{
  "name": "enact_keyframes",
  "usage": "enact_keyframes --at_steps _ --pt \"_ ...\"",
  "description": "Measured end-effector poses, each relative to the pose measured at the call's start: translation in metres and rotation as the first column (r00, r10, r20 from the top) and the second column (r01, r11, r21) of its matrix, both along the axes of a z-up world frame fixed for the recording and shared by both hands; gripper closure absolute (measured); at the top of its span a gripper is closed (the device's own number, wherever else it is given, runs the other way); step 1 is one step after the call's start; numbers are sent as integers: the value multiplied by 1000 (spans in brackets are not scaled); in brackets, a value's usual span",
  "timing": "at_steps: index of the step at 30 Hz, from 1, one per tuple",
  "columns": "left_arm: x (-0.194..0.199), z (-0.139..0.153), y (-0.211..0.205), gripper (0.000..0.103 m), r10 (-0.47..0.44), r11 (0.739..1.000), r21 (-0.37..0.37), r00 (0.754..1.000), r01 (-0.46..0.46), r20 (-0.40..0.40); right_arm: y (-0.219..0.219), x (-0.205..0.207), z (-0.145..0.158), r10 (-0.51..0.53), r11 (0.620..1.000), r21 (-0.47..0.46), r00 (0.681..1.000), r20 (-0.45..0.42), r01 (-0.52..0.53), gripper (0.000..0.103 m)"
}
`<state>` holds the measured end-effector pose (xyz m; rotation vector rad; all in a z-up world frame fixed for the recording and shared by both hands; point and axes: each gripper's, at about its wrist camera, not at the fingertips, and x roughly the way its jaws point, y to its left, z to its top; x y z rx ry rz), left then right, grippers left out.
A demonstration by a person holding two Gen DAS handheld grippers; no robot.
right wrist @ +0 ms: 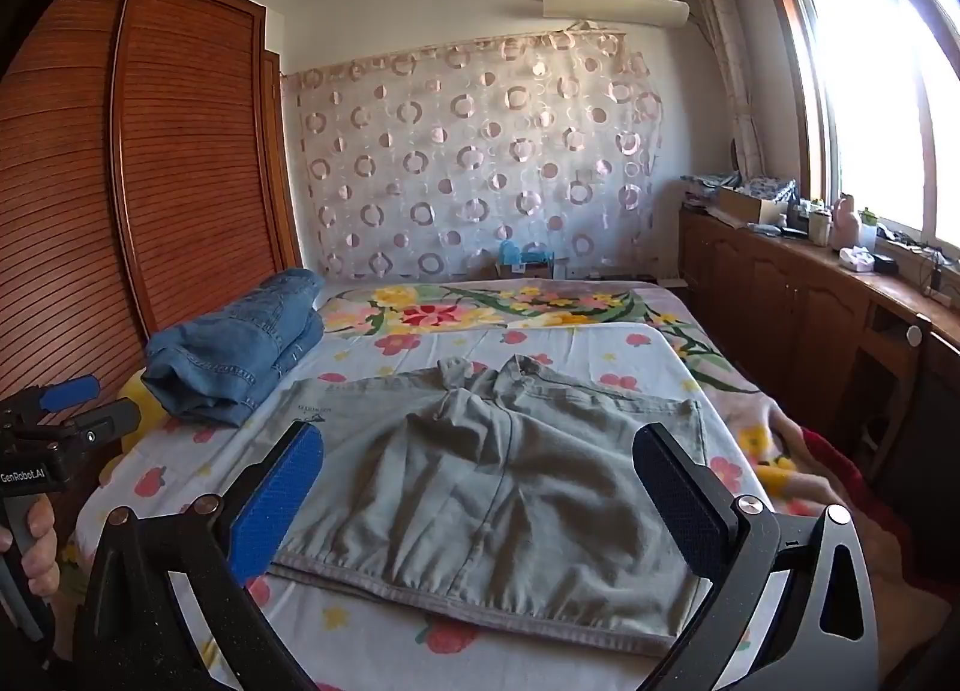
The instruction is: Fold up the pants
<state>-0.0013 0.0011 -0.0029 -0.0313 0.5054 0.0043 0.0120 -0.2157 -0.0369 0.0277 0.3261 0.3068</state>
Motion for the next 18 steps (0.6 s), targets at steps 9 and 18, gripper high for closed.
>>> enact_keyframes --at_steps 9,18 --pt "-3 6 -2 0 4 1000 -4 1000 -4 14 -3 2 -2 -14 1000 -5 1000 -5 14 0" --pt "-7 11 -3 0 8 1000 -3 1000 -8 28 -3 2 -1 -16 1000 -5 1000 -2 16 0"
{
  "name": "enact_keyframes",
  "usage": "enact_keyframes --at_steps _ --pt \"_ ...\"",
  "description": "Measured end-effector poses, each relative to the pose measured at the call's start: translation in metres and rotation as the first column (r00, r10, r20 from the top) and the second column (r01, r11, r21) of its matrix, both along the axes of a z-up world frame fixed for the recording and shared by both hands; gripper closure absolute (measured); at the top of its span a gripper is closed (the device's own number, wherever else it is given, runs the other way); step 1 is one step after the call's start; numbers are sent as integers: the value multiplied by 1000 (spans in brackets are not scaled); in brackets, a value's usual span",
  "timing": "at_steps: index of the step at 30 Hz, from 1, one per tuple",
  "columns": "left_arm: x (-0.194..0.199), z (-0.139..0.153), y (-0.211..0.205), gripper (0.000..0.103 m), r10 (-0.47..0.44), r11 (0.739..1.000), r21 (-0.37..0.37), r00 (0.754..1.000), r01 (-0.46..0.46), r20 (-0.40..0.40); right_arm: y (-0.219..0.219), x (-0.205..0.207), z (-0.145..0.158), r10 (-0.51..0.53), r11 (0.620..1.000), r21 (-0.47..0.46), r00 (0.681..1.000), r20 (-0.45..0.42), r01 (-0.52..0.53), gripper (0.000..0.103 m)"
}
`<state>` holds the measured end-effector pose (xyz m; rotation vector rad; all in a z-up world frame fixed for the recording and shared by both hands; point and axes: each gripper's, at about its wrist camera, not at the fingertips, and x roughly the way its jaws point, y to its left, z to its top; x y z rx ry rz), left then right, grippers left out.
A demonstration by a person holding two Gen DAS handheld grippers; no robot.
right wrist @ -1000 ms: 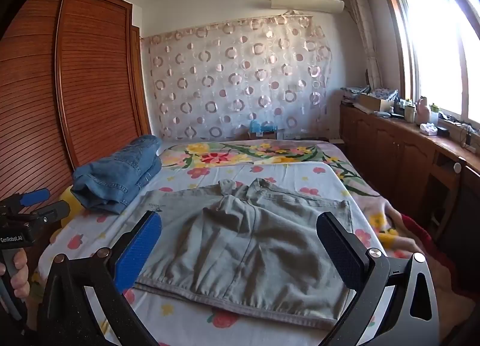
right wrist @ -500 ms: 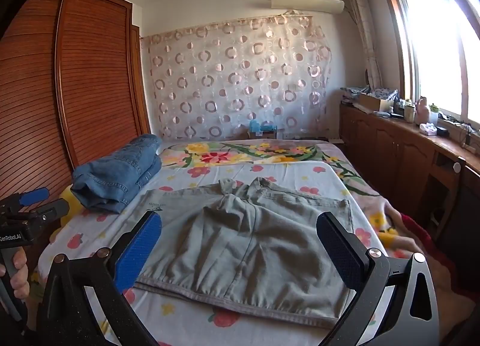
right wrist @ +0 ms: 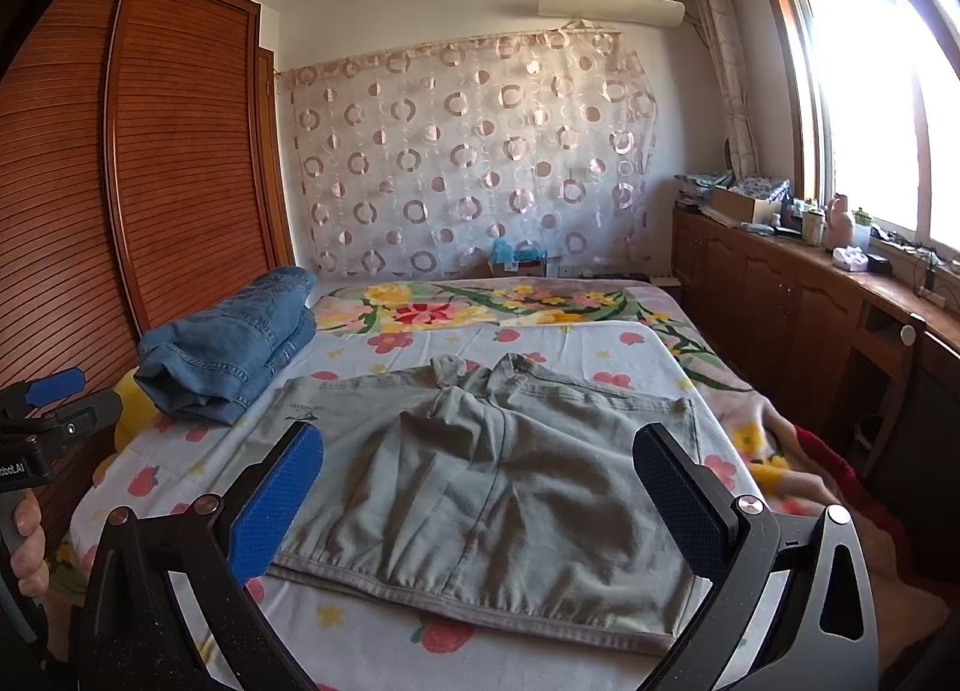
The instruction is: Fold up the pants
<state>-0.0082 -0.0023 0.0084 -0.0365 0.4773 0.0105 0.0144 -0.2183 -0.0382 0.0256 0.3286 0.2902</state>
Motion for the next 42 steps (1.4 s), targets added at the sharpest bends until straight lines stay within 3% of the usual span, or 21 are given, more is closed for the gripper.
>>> enact_keyframes --at_steps 42 --pt "1 1 -1 0 0 1000 0 1000 0 1 0 -3 2 -2 1000 6 1000 4 2 0"
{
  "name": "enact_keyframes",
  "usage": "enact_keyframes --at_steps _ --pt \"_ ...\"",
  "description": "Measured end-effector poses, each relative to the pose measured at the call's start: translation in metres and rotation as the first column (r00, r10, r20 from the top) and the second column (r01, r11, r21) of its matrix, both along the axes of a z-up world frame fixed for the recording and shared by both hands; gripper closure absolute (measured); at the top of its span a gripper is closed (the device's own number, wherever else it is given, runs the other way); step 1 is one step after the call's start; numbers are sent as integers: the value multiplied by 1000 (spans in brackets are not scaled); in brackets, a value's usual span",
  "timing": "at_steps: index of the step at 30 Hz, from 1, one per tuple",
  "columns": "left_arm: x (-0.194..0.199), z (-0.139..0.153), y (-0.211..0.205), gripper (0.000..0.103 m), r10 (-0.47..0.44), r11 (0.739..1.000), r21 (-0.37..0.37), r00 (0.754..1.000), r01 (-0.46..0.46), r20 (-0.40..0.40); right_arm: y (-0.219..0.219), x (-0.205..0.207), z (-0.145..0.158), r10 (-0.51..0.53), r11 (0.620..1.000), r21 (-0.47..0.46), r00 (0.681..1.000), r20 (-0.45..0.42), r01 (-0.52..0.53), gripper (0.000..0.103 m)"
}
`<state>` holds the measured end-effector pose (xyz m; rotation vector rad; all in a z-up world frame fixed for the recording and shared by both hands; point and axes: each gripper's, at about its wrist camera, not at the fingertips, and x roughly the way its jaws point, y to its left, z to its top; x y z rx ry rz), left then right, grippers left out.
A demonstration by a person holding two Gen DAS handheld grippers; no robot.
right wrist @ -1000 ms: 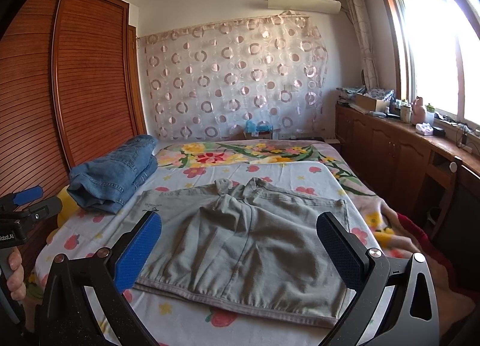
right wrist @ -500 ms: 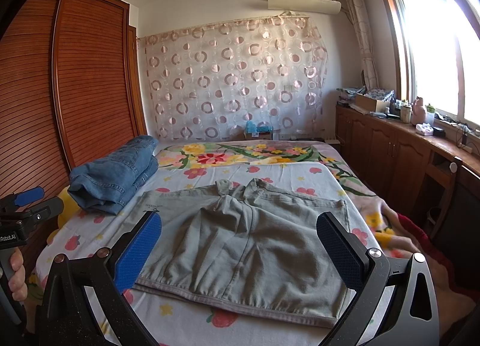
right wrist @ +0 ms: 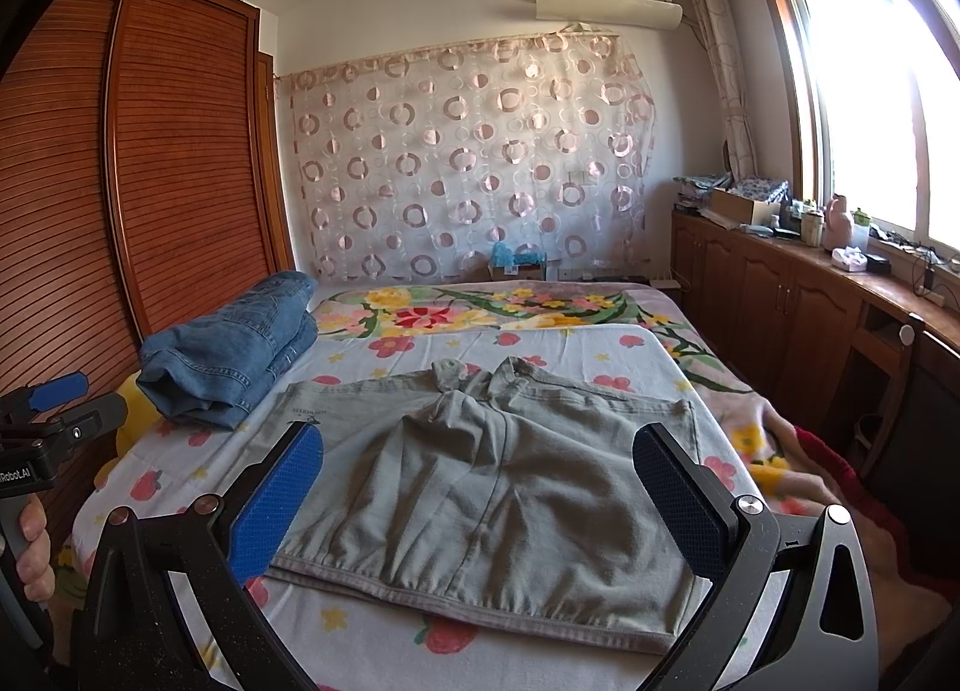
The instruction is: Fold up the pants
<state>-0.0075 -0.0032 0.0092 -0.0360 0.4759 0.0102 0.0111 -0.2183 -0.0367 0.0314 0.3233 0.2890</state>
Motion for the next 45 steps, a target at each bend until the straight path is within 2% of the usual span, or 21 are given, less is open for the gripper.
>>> enact_keyframes --at_steps 19,26,32,45 --pt "0 -2 -1 0 -3 1000 0 1000 3 -3 1 -2 1 1 1000 0 1000 1 -1 0" --pt "13 -17 -6 0 -3 1000 10 998 4 -62 -4 6 -6 37 999 6 999 -35 -37 0" --pt "17 -32 -2 0 -6 1000 7 995 7 -97 -10 14 -11 19 1000 -14 998 -66 -20 0" --pt "26 -56 10 0 -7 1000 -6 987 6 -160 -19 12 -14 24 999 -42 997 -79 -28 0"
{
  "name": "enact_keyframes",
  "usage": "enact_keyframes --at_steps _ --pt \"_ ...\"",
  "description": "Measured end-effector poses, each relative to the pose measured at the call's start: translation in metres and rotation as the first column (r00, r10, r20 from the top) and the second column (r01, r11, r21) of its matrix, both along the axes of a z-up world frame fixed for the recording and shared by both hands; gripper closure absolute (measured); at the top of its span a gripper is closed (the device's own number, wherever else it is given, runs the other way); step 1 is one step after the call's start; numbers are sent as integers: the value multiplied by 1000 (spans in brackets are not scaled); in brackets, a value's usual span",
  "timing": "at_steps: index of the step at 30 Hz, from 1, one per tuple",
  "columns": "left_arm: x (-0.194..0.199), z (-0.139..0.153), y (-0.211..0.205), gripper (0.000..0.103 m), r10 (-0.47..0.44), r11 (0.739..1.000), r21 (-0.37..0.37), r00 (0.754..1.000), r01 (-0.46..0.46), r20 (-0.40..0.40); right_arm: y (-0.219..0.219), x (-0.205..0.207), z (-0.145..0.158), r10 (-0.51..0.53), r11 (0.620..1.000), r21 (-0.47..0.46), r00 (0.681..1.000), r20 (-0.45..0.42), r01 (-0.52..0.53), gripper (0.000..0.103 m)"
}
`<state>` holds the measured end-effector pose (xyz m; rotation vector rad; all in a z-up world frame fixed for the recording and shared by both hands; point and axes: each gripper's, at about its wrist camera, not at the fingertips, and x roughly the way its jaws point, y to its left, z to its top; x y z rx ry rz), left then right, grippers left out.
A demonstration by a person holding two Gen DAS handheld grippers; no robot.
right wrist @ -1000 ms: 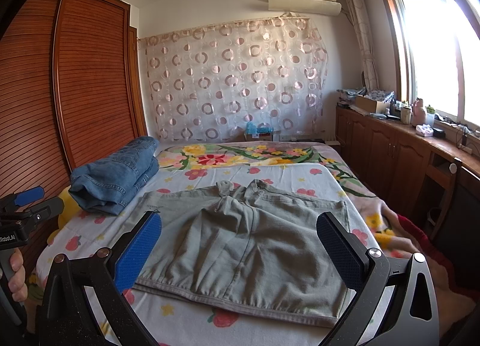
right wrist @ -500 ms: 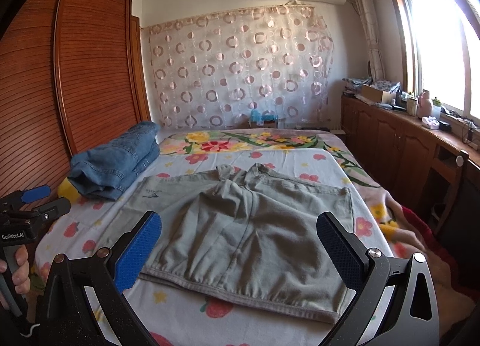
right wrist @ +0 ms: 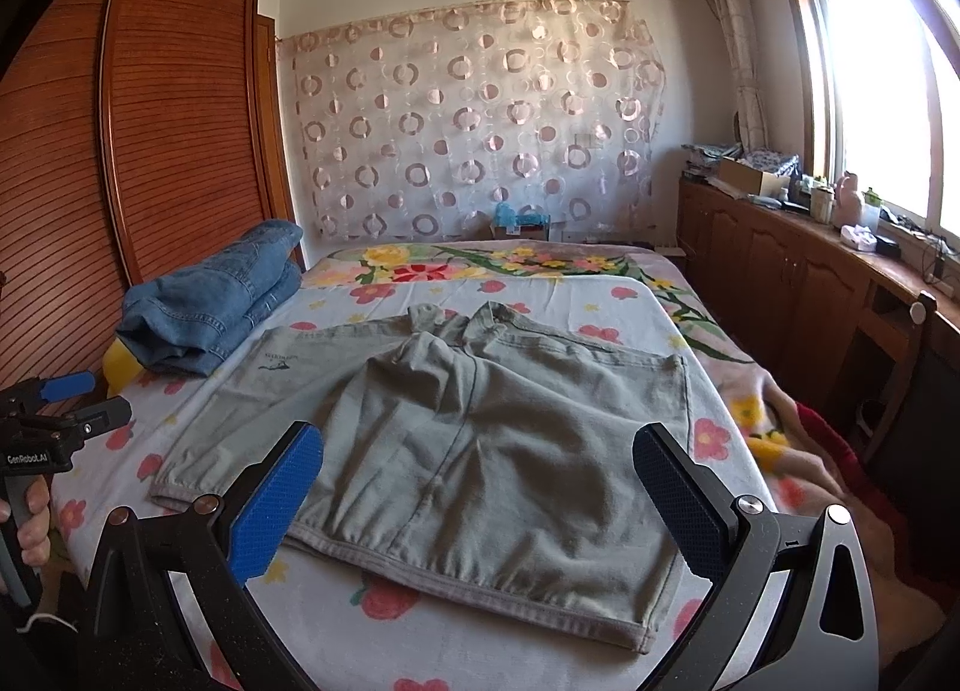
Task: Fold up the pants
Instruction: 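Lower the left gripper onto the shorts' hem and close on it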
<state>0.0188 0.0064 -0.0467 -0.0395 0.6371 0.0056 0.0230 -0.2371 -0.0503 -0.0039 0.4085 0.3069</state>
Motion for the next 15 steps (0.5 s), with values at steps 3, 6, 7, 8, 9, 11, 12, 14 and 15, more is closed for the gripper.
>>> enact_keyframes --at_steps 3,6,7,8,9,11,12,14,15 --pt "1 -7 2 0 -1 1000 6 1000 1 -17 0 3 -5 8 1000 -5 1000 -14 -8 0" --pt "3 -14 6 0 1 1000 7 999 -1 -37 -2 5 -9 14 1000 -13 999 -38 -15 0" --pt "4 -17 8 0 2 1000 6 999 -2 -44 -3 6 -12 18 1000 -16 999 -49 -19 1" --pt "4 -19 9 0 3 1000 5 999 -2 -49 -5 7 -14 22 1000 -18 998 -62 -23 1" --pt "4 -22 11 0 2 1000 3 998 -2 -58 -6 7 -15 24 999 -21 997 -73 -26 2" --pt "5 -26 13 0 1 1000 0 997 -1 -71 -8 9 -20 27 999 -31 995 -99 -31 4" --pt "5 -29 15 0 -1 1000 -2 997 1 -80 -10 11 -22 26 999 -34 994 -111 -30 4" --pt "4 -35 18 0 -7 1000 -10 995 6 -96 -14 12 -24 23 999 -35 991 -130 -28 5" --pt "4 -37 19 0 -11 1000 -12 995 9 -102 -15 13 -25 20 999 -37 990 -140 -25 6"
